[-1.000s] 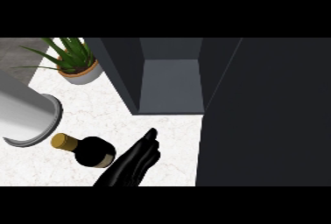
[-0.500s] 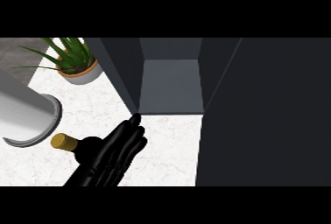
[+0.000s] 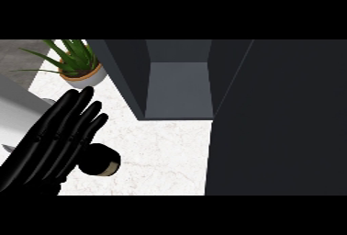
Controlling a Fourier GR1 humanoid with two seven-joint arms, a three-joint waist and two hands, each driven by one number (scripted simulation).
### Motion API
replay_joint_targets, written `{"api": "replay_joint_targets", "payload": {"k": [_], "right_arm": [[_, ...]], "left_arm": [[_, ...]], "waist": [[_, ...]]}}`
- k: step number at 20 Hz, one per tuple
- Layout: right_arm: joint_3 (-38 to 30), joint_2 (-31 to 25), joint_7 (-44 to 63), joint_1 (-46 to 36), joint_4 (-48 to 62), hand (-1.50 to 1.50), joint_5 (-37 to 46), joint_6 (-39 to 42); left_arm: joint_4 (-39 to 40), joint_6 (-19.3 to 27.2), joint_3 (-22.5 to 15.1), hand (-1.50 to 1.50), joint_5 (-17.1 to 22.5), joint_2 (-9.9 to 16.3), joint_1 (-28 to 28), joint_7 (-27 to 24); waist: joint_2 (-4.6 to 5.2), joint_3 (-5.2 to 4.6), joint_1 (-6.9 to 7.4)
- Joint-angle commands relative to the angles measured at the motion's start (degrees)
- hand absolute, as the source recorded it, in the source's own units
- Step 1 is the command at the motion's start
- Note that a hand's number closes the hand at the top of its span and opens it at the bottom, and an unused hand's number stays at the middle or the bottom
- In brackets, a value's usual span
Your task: Pick up the wine, place it into the cabinet and close the cabinet
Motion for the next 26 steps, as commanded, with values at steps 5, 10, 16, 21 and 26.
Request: {"api": "replay_joint_targets", "payload": {"k": [5,10,16,21,26], "right_arm": [[1.4,-0.5,4.6,2.7,-11.9,-1.5,-0.3,-1.5],[-1.9,-2.8,5.7,2.4,-14.5,-1.5,-4.0,-0.1],[-0.7,-2.7,8.5,0.7,-14.7,-1.5,-2.2,-2.0],[3.7,-0.4,6.9,-0.4,-12.0,-1.5,1.6,-3.9],[0.0,-2.6,9.0,-1.8,-14.5,-1.5,-1.6,-3.6]], "left_arm": [[-1.6,-4.7,12.8,-1.5,10.6,4.3,-0.5,1.0],[3.6,-9.3,15.6,-1.5,12.4,4.4,5.9,-7.8],[3.6,-14.6,22.7,-1.5,19.4,6.0,10.4,-10.1],[10.6,-18.5,25.6,-1.5,20.4,5.4,13.3,-15.3],[15.8,-24.7,27.6,-1.5,19.9,5.5,19.6,-22.6]], "waist": [[-0.01,0.02,-0.15],[0.12,-0.06,-0.34],[-0.04,-0.06,0.07],[0.02,-0.02,-0.14],[0.02,-0.02,-0.36]]}}
